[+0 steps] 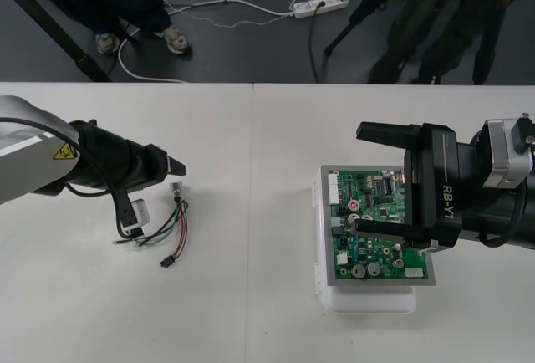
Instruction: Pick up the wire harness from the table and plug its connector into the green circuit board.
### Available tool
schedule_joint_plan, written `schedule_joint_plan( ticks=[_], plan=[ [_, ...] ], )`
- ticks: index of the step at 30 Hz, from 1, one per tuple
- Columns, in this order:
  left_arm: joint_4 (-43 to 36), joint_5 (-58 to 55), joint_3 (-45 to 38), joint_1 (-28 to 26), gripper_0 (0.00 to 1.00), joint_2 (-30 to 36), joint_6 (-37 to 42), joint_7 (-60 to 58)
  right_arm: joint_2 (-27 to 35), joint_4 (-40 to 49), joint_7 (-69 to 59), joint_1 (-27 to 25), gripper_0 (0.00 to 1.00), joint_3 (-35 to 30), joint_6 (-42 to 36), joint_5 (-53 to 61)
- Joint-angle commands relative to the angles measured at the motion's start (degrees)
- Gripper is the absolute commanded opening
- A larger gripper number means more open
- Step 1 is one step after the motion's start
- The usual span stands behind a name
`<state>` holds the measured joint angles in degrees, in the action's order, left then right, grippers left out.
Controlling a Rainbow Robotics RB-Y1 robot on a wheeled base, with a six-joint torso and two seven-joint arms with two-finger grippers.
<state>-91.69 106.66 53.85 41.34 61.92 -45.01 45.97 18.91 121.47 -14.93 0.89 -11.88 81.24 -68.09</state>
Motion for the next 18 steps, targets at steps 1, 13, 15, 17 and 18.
schedule_joint_plan(
  ticks=[1, 13, 15, 17, 18],
  plan=[
    [2.75, 1.09, 3.19, 2.43, 1.00, -1.01, 9.15, 5.79, -0.01, 2.02, 2.89, -0.80, 1.00, 0.46, -0.64, -0.29],
    [8.02, 3.11, 5.57, 2.43, 1.00, -5.85, 13.72, 9.13, 0.25, 1.84, 3.42, -0.80, 1.00, 0.02, -0.11, -0.20],
    [8.28, 3.55, 5.57, 2.51, 1.00, -6.37, 13.81, 9.49, 0.34, 1.75, 3.42, -0.80, 1.00, 0.02, -0.11, -0.20],
    [8.37, 3.99, 5.57, 2.43, 1.00, -6.90, 13.81, 10.10, 0.34, 1.75, 3.51, -0.80, 1.00, 0.02, -0.11, -0.29],
    [8.37, 4.17, 5.57, 2.43, 1.00, -7.16, 13.81, 10.28, 0.34, 1.75, 3.51, -0.80, 1.00, 0.11, -0.11, -0.20]
  ],
)
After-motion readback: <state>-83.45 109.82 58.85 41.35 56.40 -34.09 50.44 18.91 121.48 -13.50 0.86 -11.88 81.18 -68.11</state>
